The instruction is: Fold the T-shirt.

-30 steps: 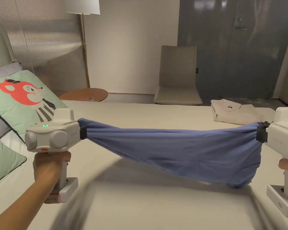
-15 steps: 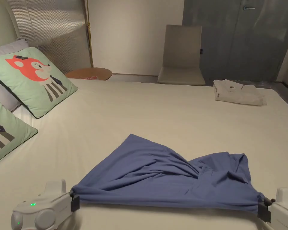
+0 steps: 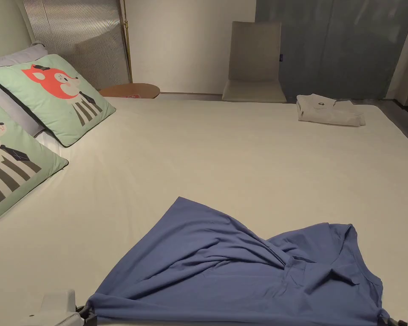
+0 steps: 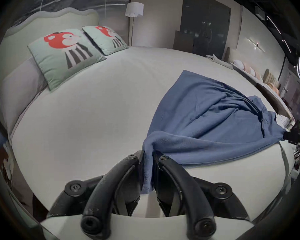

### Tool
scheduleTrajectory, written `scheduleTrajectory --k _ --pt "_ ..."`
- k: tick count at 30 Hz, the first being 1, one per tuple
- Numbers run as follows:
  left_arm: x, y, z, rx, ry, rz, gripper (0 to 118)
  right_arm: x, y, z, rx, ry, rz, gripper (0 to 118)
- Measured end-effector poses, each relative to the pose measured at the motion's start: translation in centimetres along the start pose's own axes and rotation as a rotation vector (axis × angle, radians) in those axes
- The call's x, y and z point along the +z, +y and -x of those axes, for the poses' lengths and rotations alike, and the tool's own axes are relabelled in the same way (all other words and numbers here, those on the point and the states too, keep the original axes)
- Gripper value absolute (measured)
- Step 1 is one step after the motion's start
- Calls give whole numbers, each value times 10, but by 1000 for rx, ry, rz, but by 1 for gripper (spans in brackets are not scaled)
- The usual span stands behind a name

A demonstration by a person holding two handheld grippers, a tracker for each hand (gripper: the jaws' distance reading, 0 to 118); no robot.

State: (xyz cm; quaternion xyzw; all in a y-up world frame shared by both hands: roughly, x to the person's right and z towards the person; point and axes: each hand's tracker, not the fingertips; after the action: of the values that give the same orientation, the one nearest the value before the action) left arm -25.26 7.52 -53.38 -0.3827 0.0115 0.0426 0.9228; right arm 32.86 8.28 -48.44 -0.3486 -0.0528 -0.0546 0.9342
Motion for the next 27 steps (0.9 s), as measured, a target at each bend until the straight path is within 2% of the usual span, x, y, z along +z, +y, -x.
scheduleTrajectory --k 4,10,12,13,15,17,18,19,27 --pt "11 -19 4 23 5 27 6 19 -23 7 14 -10 22 5" --pt "9 -21 1 43 7 43 6 12 -39 4 -44 -16 44 5" --pt "12 -20 -1 40 7 43 11 15 -32 6 -48 -19 36 7" --pt "13 -17 -4 35 12 41 18 18 -27 6 -56 -15 33 15" --pt "19 -8 -12 25 36 19 63 28 -11 9 -107 -6 -15 63" --pt "32 7 -23 19 -1 -75 90 44 15 12 -112 7 -96 101" --pt "41 19 -31 14 -31 -136 95 54 29 18 -103 7 -158 105" --pt "50 30 -40 7 -52 -190 97 63 42 22 -94 7 -213 105" --pt "129 101 -101 -64 -159 -585 97 135 114 66 6 13 -574 105"
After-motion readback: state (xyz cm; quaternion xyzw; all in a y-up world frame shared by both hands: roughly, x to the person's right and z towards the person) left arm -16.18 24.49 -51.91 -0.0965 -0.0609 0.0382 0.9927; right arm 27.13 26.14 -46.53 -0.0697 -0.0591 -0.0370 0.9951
